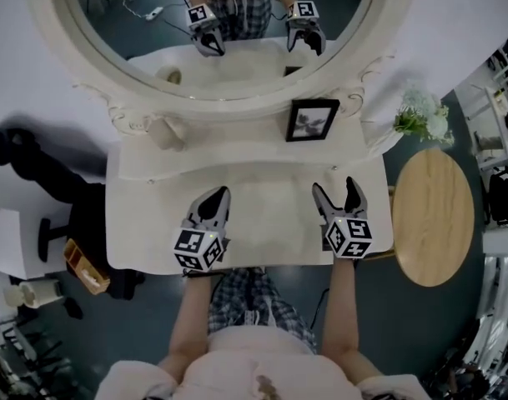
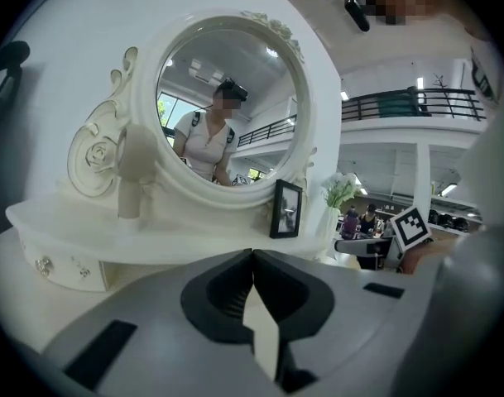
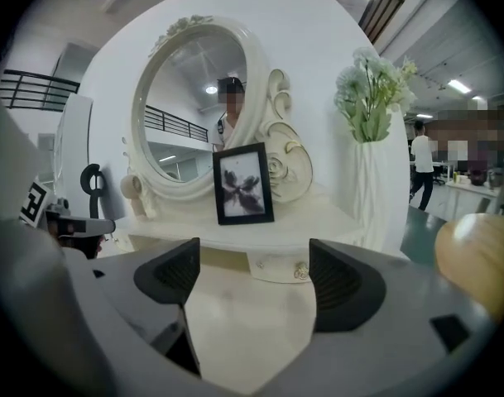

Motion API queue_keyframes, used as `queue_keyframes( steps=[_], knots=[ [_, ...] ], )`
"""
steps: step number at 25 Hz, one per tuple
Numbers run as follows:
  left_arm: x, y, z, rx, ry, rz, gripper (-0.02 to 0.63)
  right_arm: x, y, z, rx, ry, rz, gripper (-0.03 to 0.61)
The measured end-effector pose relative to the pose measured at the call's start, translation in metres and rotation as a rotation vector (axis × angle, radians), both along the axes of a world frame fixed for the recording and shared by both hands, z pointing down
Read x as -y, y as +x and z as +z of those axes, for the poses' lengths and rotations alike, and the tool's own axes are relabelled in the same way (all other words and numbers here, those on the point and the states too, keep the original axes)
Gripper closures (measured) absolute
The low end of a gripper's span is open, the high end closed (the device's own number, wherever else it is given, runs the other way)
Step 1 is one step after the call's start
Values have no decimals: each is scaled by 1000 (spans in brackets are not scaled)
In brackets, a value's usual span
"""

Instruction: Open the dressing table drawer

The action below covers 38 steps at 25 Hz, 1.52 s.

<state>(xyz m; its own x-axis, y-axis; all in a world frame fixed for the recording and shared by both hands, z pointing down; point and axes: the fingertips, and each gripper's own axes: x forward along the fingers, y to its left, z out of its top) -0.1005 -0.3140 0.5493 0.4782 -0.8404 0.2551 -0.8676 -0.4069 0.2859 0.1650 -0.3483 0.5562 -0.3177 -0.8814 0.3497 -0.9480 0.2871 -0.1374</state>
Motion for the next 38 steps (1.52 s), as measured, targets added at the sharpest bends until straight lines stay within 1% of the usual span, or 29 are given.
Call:
queue_keyframes(
  steps=[6, 11, 16, 20, 24, 33, 38],
  knots=[
    [-6, 12, 27, 13, -56, 38, 586, 23, 22, 38, -29, -67, 48, 203],
    [0, 16, 32, 20, -59, 54, 586, 37, 35, 64, -78, -138, 64, 262],
    [6, 19, 31, 28, -55, 63, 586, 47, 40, 82, -106, -186, 81, 316],
    [9, 21, 36, 31, -64, 70, 587, 53, 43, 87, -122, -185, 98, 362],
    [10, 20, 38, 33, -67, 72, 586, 55, 40, 92, -130, -198, 93, 396],
    [7, 17, 36, 35, -67, 64, 586, 56, 43, 95, -113, -190, 111, 465],
    [6, 16, 36, 33, -71, 60, 586, 57, 43, 95, -117, -189, 113, 471]
  ],
)
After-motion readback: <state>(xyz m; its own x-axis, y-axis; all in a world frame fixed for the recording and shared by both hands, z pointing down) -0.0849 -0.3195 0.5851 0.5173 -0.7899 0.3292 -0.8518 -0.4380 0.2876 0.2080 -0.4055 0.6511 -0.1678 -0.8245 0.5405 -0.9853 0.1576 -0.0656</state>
